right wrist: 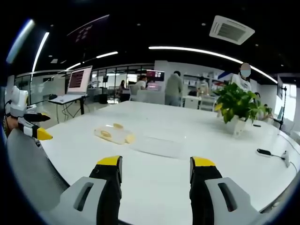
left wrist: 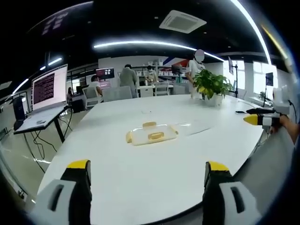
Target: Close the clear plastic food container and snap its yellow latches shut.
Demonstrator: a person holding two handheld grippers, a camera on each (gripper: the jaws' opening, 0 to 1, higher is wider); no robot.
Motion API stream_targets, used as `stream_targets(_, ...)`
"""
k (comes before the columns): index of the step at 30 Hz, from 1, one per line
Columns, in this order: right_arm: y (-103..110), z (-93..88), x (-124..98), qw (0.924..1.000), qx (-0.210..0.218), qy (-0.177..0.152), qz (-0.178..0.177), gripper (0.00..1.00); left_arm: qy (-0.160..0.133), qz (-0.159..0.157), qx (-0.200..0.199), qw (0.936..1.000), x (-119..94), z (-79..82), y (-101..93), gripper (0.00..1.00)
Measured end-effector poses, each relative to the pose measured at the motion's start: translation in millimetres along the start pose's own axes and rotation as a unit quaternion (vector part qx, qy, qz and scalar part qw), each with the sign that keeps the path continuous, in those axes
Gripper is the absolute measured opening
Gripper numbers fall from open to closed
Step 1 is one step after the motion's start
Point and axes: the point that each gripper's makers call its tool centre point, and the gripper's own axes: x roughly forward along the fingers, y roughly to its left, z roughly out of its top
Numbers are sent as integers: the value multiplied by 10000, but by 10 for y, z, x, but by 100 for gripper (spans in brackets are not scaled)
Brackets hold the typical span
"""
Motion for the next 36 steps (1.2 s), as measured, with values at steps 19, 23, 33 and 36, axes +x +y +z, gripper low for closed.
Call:
stream_targets(19, -18, -88, 76, 9839, 1573, 97, 846, 58, 314, 90, 187, 9993, -15, -83, 14, 99)
stream_targets(23, -99, 59, 134, 9898, 1076, -210, 913, 59, 452, -43, 389, 9982, -18, -96, -14, 99)
stream_targets(33, -60, 361, 522, 9862, 154, -258, 1626, 54, 408, -218, 1145, 9924, 220, 265, 502, 98)
stream_targets(36, 29, 441, 667, 9795, -371, -258, 1961, 55, 465, -398, 1599, 9852, 385, 395, 615, 92)
